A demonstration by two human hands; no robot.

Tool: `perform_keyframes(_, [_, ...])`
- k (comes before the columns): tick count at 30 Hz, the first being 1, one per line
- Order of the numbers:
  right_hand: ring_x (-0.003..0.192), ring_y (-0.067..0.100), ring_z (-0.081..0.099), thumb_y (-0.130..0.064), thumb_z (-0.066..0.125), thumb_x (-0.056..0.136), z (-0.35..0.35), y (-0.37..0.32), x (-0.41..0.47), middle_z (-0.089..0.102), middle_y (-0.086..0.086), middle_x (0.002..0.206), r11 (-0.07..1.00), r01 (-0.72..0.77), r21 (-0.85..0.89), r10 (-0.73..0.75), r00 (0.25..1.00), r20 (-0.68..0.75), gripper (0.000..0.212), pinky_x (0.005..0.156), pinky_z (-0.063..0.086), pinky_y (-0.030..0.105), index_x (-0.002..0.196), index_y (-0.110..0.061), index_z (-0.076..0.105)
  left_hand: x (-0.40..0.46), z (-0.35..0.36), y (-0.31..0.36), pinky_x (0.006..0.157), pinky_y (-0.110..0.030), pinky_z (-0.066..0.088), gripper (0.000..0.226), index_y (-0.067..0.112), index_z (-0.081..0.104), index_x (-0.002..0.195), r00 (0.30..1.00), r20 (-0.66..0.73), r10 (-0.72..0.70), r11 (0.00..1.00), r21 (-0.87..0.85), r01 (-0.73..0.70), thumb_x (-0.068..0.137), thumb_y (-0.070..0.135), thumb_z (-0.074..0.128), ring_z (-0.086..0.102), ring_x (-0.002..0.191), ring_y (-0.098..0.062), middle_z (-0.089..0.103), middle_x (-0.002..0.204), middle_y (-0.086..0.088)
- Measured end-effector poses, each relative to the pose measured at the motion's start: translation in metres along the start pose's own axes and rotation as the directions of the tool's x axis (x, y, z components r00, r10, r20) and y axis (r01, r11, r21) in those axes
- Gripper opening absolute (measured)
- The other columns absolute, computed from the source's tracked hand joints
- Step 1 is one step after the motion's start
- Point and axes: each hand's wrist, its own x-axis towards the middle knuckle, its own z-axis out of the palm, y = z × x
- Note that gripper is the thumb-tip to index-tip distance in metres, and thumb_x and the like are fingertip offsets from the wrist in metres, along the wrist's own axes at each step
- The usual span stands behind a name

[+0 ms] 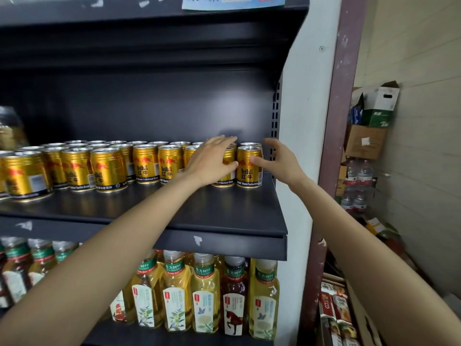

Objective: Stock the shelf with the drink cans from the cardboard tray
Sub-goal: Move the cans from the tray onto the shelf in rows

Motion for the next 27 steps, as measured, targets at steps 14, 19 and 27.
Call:
perform_keyframes(14, [0.083, 0.002, 0.064, -0.02, 0.057, 0.091, 0.065, -0.101, -0.214, 0.066, -0.011, 0.09, 0.908, 0.4, -0.123, -0.413, 0.81, -0.416, 0.017, 0.074, 0.051, 0.013, 0.104, -0.011, 0.064, -0.218, -0.07, -0.011, 0.082, -0.013, 0.045, 0.021, 0.025, 0.064, 0.104, 0.939, -0.325, -0.115, 0.764, -0.633, -0.125, 0.09, 0.032, 0.051, 0.062, 0.097, -0.002, 0.068, 0.099, 0.014])
perform_keyframes(19, [0.087, 0.007, 0.06, -0.016, 0.055, 0.091, 0.156, -0.09, -0.293, 0.064, -0.005, 0.093, 0.933, 0.343, -0.108, -0.358, 0.86, -0.363, 0.017, 0.078, 0.046, 0.016, 0.098, -0.005, 0.066, -0.313, -0.05, -0.067, 0.079, -0.016, 0.045, 0.017, 0.028, 0.062, 0.101, 0.924, -0.274, -0.268, 0.662, -0.748, -0.03, 0.091, 0.029, 0.048, 0.064, 0.091, -0.007, 0.068, 0.091, 0.017])
perform_keyframes(27, [0.101, 0.024, 0.056, -0.024, 0.058, 0.086, 0.298, -0.049, -0.413, 0.06, -0.001, 0.108, 0.986, -0.048, -0.158, 0.088, 0.963, 0.256, 0.028, 0.078, 0.05, 0.037, 0.114, -0.018, 0.058, -0.465, -0.009, -0.172, 0.075, -0.005, 0.042, 0.015, 0.013, 0.065, 0.104, 0.867, 0.32, -0.382, 0.607, -0.621, 0.497, 0.089, 0.014, 0.06, 0.061, 0.081, 0.007, 0.066, 0.084, 0.016])
